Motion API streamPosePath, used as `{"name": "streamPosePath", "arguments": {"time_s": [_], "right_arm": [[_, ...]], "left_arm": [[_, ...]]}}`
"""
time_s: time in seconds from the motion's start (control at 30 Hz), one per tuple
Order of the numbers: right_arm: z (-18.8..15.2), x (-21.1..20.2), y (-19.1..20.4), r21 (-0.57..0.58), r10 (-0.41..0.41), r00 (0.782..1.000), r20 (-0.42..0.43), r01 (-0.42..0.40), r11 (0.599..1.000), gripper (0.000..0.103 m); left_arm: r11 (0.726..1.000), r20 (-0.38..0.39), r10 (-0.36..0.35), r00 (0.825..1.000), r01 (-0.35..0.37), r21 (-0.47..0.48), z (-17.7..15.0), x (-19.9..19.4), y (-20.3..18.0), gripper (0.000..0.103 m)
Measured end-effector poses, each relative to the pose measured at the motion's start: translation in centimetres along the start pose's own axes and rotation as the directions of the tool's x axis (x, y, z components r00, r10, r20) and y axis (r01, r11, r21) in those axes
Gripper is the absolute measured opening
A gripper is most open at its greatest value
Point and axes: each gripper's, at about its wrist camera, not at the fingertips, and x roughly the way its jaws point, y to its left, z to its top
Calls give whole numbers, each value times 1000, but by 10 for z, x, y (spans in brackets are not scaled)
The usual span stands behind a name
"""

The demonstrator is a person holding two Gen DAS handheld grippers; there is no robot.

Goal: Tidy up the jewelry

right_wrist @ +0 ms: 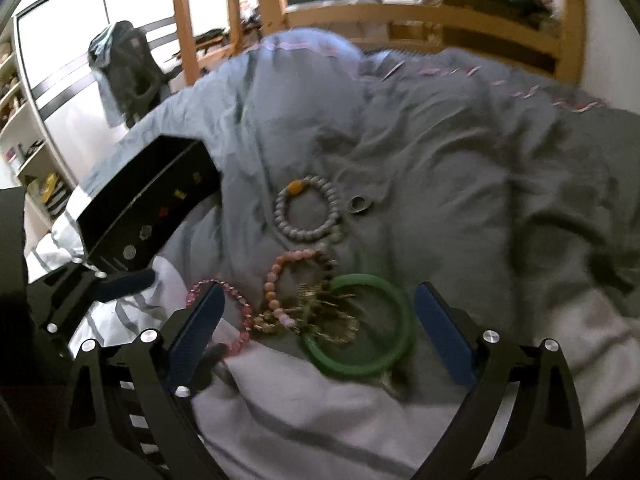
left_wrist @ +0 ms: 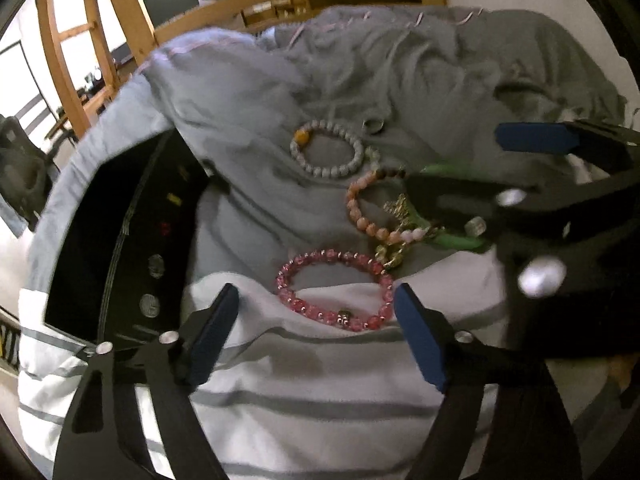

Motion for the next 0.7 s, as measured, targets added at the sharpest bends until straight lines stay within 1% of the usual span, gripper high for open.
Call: {"name": "streamPosePath", "arguments": {"time_s": [0.07,0.1,0.13,0.17,0.2,0.23,0.27,0.3,0.33,0.37,0.4,0.43,0.47,0.5,0.53,0.6,0.7], "right_arm": [[1,21,2,-5,-5,999,-42,5,1000,95],[0,29,2,-3,-4,998,-56,4,1000,89],[-1,37,2,0,6,997,-80,-6,1000,69],[-2,45,2,5,14,993,-114,-13,1000,61],[-4,55,2,11,2,987,-162,-1,1000,58],[-6,59,2,13,-4,985,-172,6,1000,55],[-6,59,3,11,0,987,-163,2,1000,51],[-7,58,4,8,3,987,-158,-2,1000,40],[-6,56,4,9,-3,988,-153,5,1000,28],[-6,52,3,18,1,990,-144,1,1000,25],[-4,49,1,34,10,991,-132,-5,999,17],[-3,45,0,44,5,993,-117,0,999,16],[-2,41,-2,49,5,994,-106,0,999,14],[-1,37,-2,55,4,996,-88,0,998,10],[0,35,-2,58,4,997,-78,1,998,10],[1,28,-3,69,4,999,-49,0,998,10],[8,18,-8,85,8,1000,0,-8,996,9]], "left_arm": [[1000,-35,-8,999,8,-5,-2,10,0,72],[1000,-42,-15,999,15,-6,-3,12,1,69],[1000,-43,-20,999,20,-9,-4,13,2,64],[1000,-40,-23,999,23,-15,-4,13,3,62],[1000,-38,-22,999,21,-20,-4,13,5,54],[1000,-42,-14,999,13,-27,-4,14,6,46],[999,-52,-24,998,22,-45,-5,16,10,45],[998,-54,-32,998,29,-57,-4,17,12,41],[997,-54,-33,998,30,-67,-4,17,14,33],[997,-50,-36,998,32,-74,-3,16,16,29],[996,-45,-34,998,30,-83,-3,14,18,23],[995,-40,-29,999,25,-93,-2,12,19,15],[993,-36,-33,999,29,-111,-3,10,23,14],[990,-31,-48,998,43,-132,-2,9,27,11],[988,-28,-56,998,52,-147,-2,7,31,8],[983,-9,-71,997,69,-172,-1,2,36,8],[980,18,-70,997,72,-186,1,-2,40,5]]}}
